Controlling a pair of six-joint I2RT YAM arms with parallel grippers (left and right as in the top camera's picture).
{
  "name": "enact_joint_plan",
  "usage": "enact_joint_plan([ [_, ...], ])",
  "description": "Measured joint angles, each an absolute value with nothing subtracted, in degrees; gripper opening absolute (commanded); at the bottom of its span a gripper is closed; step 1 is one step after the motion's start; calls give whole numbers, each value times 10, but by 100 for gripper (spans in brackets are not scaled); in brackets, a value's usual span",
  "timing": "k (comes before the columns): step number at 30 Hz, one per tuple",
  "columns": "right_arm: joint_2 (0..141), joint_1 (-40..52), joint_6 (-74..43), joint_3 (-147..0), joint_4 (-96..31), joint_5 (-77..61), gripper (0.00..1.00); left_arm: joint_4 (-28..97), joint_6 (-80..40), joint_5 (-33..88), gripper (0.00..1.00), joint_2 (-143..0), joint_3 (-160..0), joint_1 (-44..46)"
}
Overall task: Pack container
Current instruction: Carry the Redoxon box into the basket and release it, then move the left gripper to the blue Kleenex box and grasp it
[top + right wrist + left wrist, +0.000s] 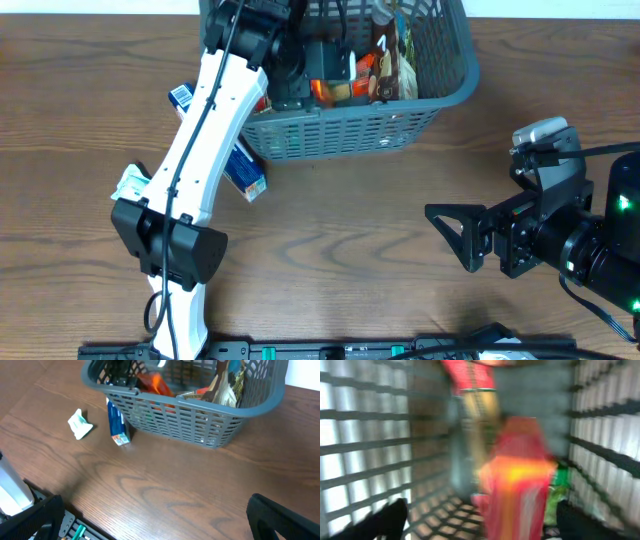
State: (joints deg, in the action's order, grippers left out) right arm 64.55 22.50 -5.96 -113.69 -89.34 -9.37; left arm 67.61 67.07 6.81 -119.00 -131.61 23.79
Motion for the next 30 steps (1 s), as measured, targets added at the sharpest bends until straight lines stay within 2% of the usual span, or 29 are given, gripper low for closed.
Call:
enact_joint_plan([
  [4, 646, 225, -60, -1137, -893, -93, 99, 590, 588, 16, 99, -1182, -1316, 240],
  [11, 646, 225, -60, -1137, -893, -93, 99, 568, 395, -19, 98, -1064, -1316, 188],
  [16, 646, 225, -60, -1137, -893, -94, 99, 610, 182, -30, 98, -951, -1322, 64],
  [21, 646, 225, -60, -1137, -893, -93, 99, 708, -11, -41, 99, -925, -1328, -61],
  [25, 646, 225, -60, -1137, -893, -94, 99, 756, -106, -45, 98, -952, -1316, -121],
  [30, 646, 225, -60, -1137, -893, -93, 99, 736, -168, -26, 98, -997, -1268, -145],
])
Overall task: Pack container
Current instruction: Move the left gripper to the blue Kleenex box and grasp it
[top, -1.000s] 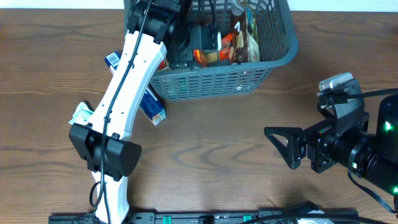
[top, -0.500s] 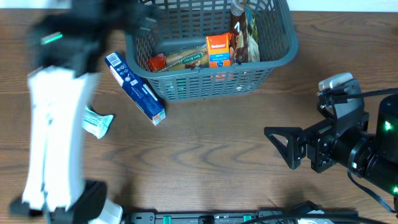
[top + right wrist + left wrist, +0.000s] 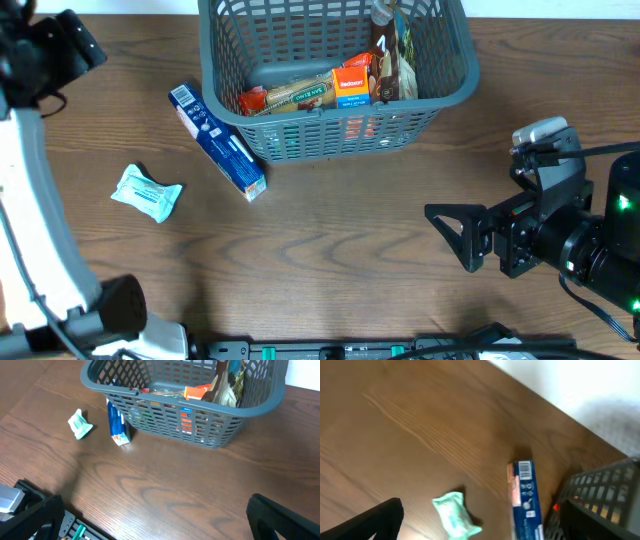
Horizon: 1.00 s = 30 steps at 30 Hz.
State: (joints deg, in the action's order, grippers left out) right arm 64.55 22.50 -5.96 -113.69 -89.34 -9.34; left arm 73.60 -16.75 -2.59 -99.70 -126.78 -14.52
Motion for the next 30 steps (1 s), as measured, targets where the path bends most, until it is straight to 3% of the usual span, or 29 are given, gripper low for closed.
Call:
enact_joint_plan([
  [11, 646, 225, -60, -1137, -893, -93, 99, 610, -220, 115, 99, -1139, -1160, -146],
  [21, 646, 225, -60, -1137, -893, -93, 99, 561, -272, 133, 99, -1260, -1157, -57],
  [30, 646, 225, -60, -1137, -893, -93, 99, 569, -319, 112, 99, -1309, -1157, -36],
])
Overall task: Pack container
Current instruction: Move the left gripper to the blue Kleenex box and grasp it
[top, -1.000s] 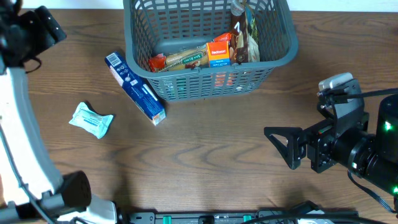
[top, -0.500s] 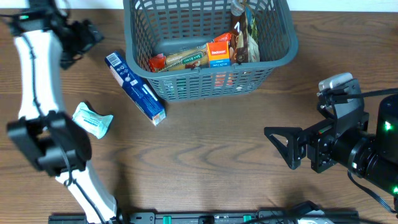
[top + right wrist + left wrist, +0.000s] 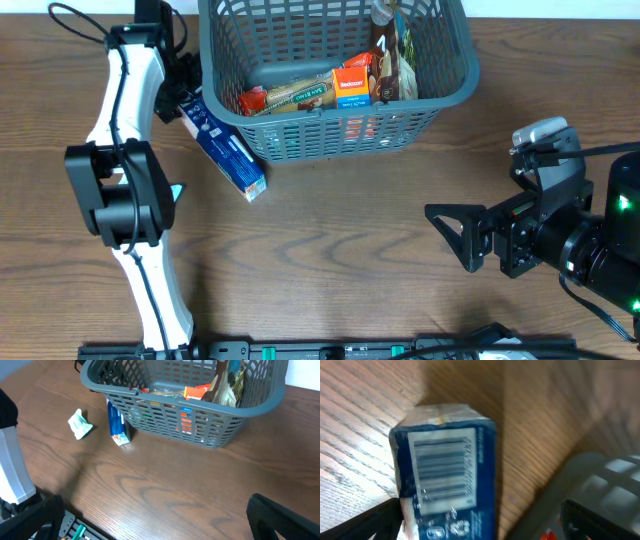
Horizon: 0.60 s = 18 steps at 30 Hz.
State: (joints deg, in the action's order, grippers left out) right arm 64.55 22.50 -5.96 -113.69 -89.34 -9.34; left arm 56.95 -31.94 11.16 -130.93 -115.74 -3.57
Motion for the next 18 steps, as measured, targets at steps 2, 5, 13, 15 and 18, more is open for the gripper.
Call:
enact_joint_plan([
  [2, 646, 225, -60, -1137, -893, -93, 99, 577, -324, 104, 99, -1316, -1157, -36],
  [5, 646, 225, -60, -1137, -893, -94, 99, 588, -328, 91, 99, -1320, -1157, -36],
  [13, 646, 225, -60, -1137, -893, -94, 99, 568, -331, 75, 99, -1321, -1139, -35],
  [15, 646, 225, -60, -1137, -893, -93, 99, 553, -331, 74, 99, -1321, -1123, -35],
  [18, 646, 225, -60, -1137, -893, -94, 99, 539, -332, 73, 99, -1321, -1102, -35],
])
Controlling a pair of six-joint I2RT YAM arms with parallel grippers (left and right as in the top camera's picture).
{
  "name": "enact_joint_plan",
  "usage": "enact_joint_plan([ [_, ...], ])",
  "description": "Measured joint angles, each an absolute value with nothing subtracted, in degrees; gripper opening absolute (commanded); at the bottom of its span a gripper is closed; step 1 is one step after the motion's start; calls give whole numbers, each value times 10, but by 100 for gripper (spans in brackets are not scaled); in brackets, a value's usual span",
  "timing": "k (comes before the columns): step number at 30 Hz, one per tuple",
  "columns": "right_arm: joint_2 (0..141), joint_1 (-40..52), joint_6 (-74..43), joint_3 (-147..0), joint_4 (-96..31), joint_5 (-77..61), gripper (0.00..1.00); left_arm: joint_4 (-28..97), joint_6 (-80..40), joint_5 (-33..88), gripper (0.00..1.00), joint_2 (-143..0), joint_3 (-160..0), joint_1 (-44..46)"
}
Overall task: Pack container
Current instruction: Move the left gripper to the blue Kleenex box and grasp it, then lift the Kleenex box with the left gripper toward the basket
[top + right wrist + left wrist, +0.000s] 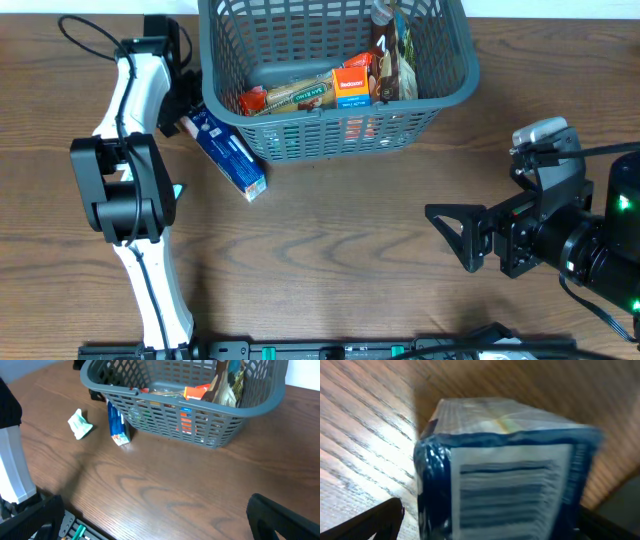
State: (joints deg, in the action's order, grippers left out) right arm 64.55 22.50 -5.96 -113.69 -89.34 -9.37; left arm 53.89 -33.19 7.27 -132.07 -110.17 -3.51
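The grey basket (330, 125) at the table's back holds several packs, among them an orange box (351, 86). A long blue box (232, 155) lies on the table against the basket's left front, also in the right wrist view (117, 425). My left gripper (186, 116) is down at that box's far end. In its own view the barcoded end of the blue box (515, 485) fills the frame between the open fingers (382, 520). A mint-green packet (80, 424) lies left of the box. My right gripper (452, 236) stands open and holds nothing.
The left arm (125, 170) stretches from the front edge up the table's left side and covers most of the mint-green packet in the overhead view. Bare wood (340, 250) lies between the basket and my right gripper. The basket wall (200, 425) stands right beside the box.
My left gripper has come closer to the blue box's far end, which now fills its view between the open fingers. The box, the packet and the right arm have not moved.
My left gripper was inside the basket with an orange-red pack in front of it. Then it was out at the far left, high above the table, with the orange box lying in the basket. Then it stood over the blue box's far end, and now it is around that end.
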Motion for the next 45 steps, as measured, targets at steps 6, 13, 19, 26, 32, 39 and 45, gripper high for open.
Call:
enact_joint_plan([
  [6, 646, 225, -60, -1137, -893, -93, 99, 520, -332, 73, 96, -1321, -1093, -35],
  [13, 646, 225, -60, -1137, -893, -93, 99, 507, -337, 73, 85, -1321, -1075, -35],
  [19, 646, 225, -60, -1137, -893, -93, 99, 505, -346, 73, 58, -1321, -1066, -35],
  [26, 646, 225, -60, -1137, -893, -93, 99, 506, -347, 72, 36, -1321, -1066, -34],
  [32, 646, 225, -60, -1137, -893, -94, 99, 513, -345, 70, 30, -1311, -1065, -41],
  [39, 646, 225, -60, -1137, -893, -93, 99, 544, -345, 6, 22, -1207, -1058, -104],
  [45, 646, 225, -60, -1137, -893, -93, 99, 528, -345, -24, 19, -1033, -1057, -174],
])
